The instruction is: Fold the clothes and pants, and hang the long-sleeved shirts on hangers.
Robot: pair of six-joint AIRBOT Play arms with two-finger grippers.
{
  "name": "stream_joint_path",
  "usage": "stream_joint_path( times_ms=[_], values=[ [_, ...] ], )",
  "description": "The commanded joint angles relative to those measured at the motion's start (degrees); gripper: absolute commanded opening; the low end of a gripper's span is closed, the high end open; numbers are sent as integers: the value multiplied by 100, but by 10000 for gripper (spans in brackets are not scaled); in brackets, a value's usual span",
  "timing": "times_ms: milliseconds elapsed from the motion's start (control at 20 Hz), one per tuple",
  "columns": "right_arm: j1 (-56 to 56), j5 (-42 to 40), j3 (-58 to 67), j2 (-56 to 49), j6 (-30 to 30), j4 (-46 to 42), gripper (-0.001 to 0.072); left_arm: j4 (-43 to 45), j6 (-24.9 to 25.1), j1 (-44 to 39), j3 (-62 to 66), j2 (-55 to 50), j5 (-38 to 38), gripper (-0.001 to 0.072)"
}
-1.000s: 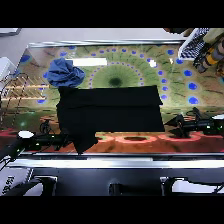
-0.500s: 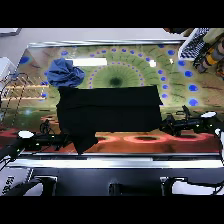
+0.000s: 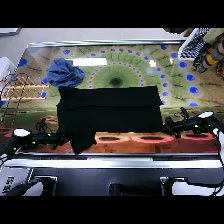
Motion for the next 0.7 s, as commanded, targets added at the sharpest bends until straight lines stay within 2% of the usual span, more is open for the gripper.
stream_joint_path(
  times_ms=[0,200,250,350,500,650],
  values=[
    [0,387,13,426,179,-326,25,883,-24,540,468,181,-1023,16],
    [2,1432,13,1292,511,-1075,25,1740,-85,922,879,883,-2376,16],
    [2,1746,13,1541,612,-1198,25,1930,-175,981,903,1106,-2726,16],
    [2,2168,13,2063,754,-1353,25,2094,-595,957,905,1604,-2894,16],
    [2,2006,13,2704,883,-1298,25,2092,-669,931,935,1996,-2900,16],
    [2,1338,15,2629,509,-566,25,2009,-575,846,1222,1705,-2712,15]
  ],
)
